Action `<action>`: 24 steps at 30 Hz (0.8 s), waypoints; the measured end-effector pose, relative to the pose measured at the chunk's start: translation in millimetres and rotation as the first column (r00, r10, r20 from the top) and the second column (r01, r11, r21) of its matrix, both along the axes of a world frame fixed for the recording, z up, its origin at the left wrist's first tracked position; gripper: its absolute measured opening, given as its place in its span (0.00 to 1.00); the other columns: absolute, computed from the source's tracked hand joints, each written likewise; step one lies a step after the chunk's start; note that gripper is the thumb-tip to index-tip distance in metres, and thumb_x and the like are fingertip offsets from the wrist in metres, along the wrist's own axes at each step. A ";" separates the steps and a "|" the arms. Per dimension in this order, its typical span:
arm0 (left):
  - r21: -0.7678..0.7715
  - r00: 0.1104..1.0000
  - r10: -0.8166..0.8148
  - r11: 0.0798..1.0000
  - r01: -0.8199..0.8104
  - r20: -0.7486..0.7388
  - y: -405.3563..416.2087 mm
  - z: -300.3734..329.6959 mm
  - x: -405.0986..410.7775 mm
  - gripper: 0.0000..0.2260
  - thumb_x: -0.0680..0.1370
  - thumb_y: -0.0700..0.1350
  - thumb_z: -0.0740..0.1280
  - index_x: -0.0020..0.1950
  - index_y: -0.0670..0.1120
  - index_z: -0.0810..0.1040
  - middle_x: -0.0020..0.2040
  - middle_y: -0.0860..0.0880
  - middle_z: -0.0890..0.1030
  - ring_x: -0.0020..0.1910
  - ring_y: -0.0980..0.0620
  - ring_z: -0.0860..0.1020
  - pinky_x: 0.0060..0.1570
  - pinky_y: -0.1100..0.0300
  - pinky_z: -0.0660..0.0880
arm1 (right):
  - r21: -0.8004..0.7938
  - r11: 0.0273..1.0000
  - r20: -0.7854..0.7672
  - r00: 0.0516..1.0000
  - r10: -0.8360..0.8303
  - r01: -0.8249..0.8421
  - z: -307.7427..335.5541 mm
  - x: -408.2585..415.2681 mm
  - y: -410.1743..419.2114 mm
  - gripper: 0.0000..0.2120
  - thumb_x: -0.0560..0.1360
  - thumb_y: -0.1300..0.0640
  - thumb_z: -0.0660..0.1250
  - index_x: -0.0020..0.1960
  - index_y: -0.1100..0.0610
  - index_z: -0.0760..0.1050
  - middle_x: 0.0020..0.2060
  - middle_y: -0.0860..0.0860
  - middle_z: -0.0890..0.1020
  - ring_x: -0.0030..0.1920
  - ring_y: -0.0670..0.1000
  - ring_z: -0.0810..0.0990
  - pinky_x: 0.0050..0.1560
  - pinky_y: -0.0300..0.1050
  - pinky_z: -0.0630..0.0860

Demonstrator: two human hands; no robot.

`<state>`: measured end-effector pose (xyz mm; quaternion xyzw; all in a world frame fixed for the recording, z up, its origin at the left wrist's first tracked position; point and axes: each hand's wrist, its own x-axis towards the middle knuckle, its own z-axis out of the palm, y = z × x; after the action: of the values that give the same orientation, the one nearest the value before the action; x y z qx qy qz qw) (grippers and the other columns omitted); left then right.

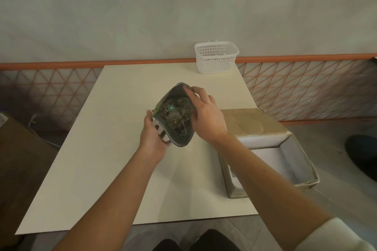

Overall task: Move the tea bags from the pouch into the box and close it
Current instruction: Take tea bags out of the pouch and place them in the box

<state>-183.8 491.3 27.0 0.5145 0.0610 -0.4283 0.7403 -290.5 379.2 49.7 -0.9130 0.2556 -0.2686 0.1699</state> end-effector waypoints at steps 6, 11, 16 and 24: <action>-0.255 0.939 -0.298 0.934 0.249 -0.175 -6.8 -17.0 5.2 0.35 0.76 0.74 0.50 0.59 0.49 0.82 0.56 0.39 0.84 0.56 0.36 0.82 0.68 0.32 0.66 | -0.130 0.991 0.079 0.996 0.044 -0.033 -4.2 12.2 -1.0 0.25 0.79 0.63 0.59 0.72 0.45 0.67 0.67 0.42 0.72 0.53 0.51 0.73 0.43 0.48 0.79; -0.370 0.914 -0.363 0.886 0.279 -0.180 -13.6 -33.2 12.8 0.33 0.75 0.73 0.58 0.66 0.49 0.80 0.64 0.38 0.80 0.61 0.32 0.79 0.68 0.33 0.67 | -0.100 0.995 0.268 0.963 0.021 0.007 -11.5 12.2 1.9 0.14 0.78 0.63 0.60 0.61 0.50 0.72 0.57 0.45 0.80 0.50 0.51 0.77 0.44 0.52 0.78; -0.419 0.909 -0.392 0.856 0.303 -0.142 -15.3 -47.3 17.1 0.31 0.75 0.70 0.60 0.61 0.47 0.84 0.66 0.39 0.79 0.67 0.36 0.75 0.69 0.41 0.69 | 0.080 0.996 0.356 0.932 -0.073 0.047 -8.9 21.4 -5.1 0.18 0.79 0.51 0.65 0.68 0.45 0.70 0.49 0.42 0.81 0.45 0.44 0.76 0.46 0.43 0.77; -0.511 0.931 -0.347 0.824 0.245 -0.112 -22.6 -62.2 14.9 0.27 0.74 0.65 0.64 0.59 0.46 0.85 0.66 0.40 0.79 0.68 0.37 0.74 0.72 0.41 0.65 | -0.038 0.998 0.449 0.892 0.055 -0.043 -22.6 39.0 -9.0 0.11 0.78 0.53 0.65 0.57 0.50 0.83 0.49 0.46 0.83 0.52 0.48 0.79 0.52 0.48 0.76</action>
<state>-168.9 468.7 -35.1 0.2679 -0.0561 -0.5892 0.7602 -251.4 370.1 27.1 -0.8345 0.1827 -0.4716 0.2187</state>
